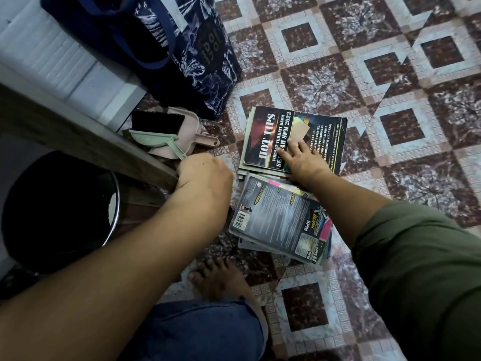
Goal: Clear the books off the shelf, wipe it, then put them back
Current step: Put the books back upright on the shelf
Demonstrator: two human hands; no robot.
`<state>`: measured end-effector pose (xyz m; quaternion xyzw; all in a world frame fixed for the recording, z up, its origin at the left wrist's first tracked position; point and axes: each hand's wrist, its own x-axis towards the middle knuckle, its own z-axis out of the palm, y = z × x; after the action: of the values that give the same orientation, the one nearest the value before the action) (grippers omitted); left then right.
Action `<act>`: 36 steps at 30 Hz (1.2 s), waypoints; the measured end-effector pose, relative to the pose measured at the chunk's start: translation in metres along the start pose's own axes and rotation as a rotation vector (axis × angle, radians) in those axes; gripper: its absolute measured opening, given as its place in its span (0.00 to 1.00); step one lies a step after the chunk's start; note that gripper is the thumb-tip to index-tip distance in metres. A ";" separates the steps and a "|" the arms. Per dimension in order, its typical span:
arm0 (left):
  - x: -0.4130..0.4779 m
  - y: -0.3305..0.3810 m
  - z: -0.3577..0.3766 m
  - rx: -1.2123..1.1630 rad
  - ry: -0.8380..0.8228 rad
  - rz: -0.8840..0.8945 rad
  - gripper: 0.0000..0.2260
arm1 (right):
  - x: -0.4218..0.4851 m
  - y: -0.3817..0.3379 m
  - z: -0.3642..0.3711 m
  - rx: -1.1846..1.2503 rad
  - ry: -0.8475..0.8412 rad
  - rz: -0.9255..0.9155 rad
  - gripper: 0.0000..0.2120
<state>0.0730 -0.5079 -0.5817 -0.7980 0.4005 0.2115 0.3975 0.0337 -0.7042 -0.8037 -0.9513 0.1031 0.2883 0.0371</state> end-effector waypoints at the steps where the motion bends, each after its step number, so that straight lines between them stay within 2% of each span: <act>1: 0.000 0.000 -0.003 0.005 0.018 0.015 0.12 | 0.000 0.000 0.000 -0.011 0.005 0.000 0.38; 7: -0.002 -0.001 0.002 0.032 0.073 0.012 0.12 | 0.008 -0.003 -0.007 -0.094 0.027 0.005 0.38; 12: -0.001 -0.002 -0.003 0.003 0.026 0.011 0.12 | 0.010 -0.002 -0.010 -0.134 0.013 0.002 0.35; 17: 0.003 -0.003 -0.003 -0.065 0.007 -0.006 0.13 | 0.012 -0.005 -0.007 -0.205 0.015 -0.001 0.36; 21: 0.005 -0.004 -0.002 -0.105 0.004 -0.011 0.14 | 0.017 -0.007 0.002 -0.206 0.031 -0.019 0.31; 27: 0.008 0.000 0.002 -0.142 -0.024 -0.036 0.14 | 0.017 -0.002 -0.001 -0.201 0.010 -0.068 0.35; 30: 0.009 0.001 0.005 -0.130 -0.011 -0.035 0.15 | 0.016 -0.001 0.003 -0.230 0.052 -0.070 0.30; 36: 0.009 0.003 0.009 -0.136 0.053 0.011 0.14 | 0.015 -0.002 0.003 -0.259 0.097 -0.065 0.28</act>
<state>0.0756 -0.5062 -0.5944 -0.8262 0.4000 0.2194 0.3305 0.0446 -0.7045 -0.8144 -0.9638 0.0357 0.2513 -0.0816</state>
